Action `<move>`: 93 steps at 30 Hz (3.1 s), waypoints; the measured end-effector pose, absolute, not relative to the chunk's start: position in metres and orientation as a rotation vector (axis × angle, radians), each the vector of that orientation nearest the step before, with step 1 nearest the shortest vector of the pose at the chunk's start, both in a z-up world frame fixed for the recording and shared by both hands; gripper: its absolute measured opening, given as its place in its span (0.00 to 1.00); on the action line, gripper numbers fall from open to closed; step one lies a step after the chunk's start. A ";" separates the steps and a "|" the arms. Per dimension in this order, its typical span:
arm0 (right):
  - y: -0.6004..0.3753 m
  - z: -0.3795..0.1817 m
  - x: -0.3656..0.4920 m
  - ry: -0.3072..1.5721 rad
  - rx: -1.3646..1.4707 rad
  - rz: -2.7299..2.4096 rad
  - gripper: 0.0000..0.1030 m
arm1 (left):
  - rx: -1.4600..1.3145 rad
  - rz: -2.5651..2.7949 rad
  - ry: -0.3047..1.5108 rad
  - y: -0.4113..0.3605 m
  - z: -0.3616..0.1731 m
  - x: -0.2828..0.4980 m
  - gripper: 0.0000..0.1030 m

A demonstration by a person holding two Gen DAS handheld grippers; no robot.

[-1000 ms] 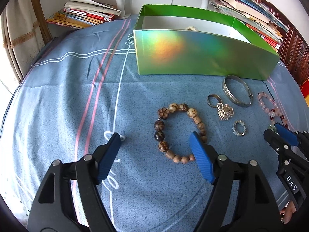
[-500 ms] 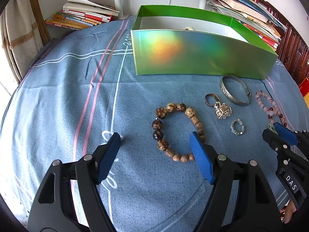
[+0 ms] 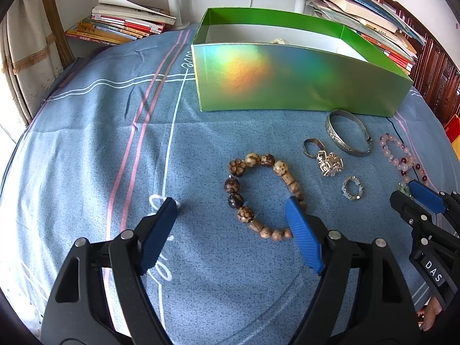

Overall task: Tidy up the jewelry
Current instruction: 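Grasp the brown wooden bead bracelet with the left gripper while the right lifts the jade pendant, then carry the bead bracelet and jade pendant into the green box and release both, then reach the right gripper to the silver bangle while the left reaches a silver charm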

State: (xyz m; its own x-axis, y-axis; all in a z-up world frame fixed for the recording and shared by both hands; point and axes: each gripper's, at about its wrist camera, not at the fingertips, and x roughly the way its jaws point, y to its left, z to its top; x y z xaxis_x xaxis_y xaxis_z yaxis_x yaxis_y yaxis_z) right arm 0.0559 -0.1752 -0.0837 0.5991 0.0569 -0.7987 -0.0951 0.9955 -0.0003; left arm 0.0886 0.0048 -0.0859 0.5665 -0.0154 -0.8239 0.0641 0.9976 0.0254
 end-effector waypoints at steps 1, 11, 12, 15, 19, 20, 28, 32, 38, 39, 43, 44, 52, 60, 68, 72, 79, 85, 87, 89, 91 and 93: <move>-0.175 -0.084 0.056 0.924 -0.044 0.088 0.38 | 0.054 -0.047 0.967 0.005 -0.086 0.089 0.75; -0.171 -0.082 0.055 0.921 -0.041 0.115 0.21 | 0.082 -0.111 0.946 -0.008 -0.080 0.081 0.33; -0.171 -0.081 0.055 0.921 -0.040 0.118 0.20 | 0.084 -0.115 0.945 -0.010 -0.080 0.080 0.22; -0.170 -0.081 0.055 0.929 -0.043 0.126 0.18 | 0.092 -0.120 0.950 -0.013 -0.079 0.080 0.11; -0.166 -0.075 0.052 0.918 -0.048 0.145 0.12 | 0.080 -0.122 0.976 -0.012 -0.077 0.080 0.11; -0.166 -0.073 0.051 0.912 -0.047 0.147 0.12 | 0.076 -0.122 0.980 -0.011 -0.077 0.079 0.11; -0.176 -0.037 0.050 0.836 -0.010 0.163 0.12 | 0.047 -0.121 0.935 0.000 -0.051 0.076 0.11; -0.182 -0.013 0.051 0.779 -0.003 0.166 0.12 | 0.033 -0.147 0.883 0.004 -0.021 0.075 0.11; -0.189 0.036 0.068 0.668 0.003 0.172 0.12 | 0.051 -0.155 0.786 0.005 0.030 0.092 0.11; -0.190 0.043 0.073 0.653 0.009 0.169 0.12 | 0.052 -0.154 0.770 0.005 0.038 0.094 0.11; -0.193 0.057 0.107 0.638 0.034 0.160 0.12 | 0.053 -0.146 0.695 0.002 0.070 0.118 0.11; -0.193 0.056 0.118 0.647 0.034 0.152 0.12 | 0.056 -0.141 0.687 0.000 0.073 0.126 0.11; -0.181 0.002 0.197 0.815 0.039 0.112 0.12 | 0.048 -0.081 0.789 -0.004 0.039 0.209 0.11; -0.187 -0.011 0.193 0.845 0.099 0.138 0.40 | 0.079 -0.058 0.840 -0.009 0.011 0.216 0.43; -0.239 -0.016 0.114 0.839 0.129 0.061 0.46 | 0.148 -0.142 0.831 -0.033 0.001 0.141 0.52; -0.260 -0.046 0.096 0.909 0.154 -0.021 0.47 | 0.182 -0.205 0.908 -0.054 -0.031 0.136 0.53; -0.264 -0.076 0.089 0.976 0.192 -0.008 0.47 | 0.116 -0.192 1.022 -0.048 -0.065 0.142 0.55; -0.242 -0.072 0.093 0.954 0.172 0.043 0.47 | 0.144 -0.197 1.040 -0.042 -0.077 0.124 0.59; -0.228 -0.063 0.096 0.927 0.154 0.086 0.47 | 0.127 -0.183 1.042 -0.033 -0.079 0.119 0.61; -0.210 -0.056 0.102 0.909 0.118 0.116 0.47 | 0.107 -0.153 1.041 -0.021 -0.079 0.116 0.62; -0.194 -0.052 0.110 0.902 0.094 0.153 0.47 | 0.090 -0.123 1.041 -0.009 -0.079 0.114 0.62; -0.174 -0.053 0.116 0.908 0.065 0.197 0.47 | 0.072 -0.104 1.042 0.000 -0.079 0.114 0.62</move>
State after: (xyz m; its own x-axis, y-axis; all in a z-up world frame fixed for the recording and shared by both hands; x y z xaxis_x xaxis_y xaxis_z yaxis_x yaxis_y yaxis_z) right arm 0.1162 -0.1738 -0.0526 0.5991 0.1969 -0.7761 -0.1417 0.9801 0.1393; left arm 0.1138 0.0001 -0.0788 0.5005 -0.0519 -0.8642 0.1205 0.9927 0.0102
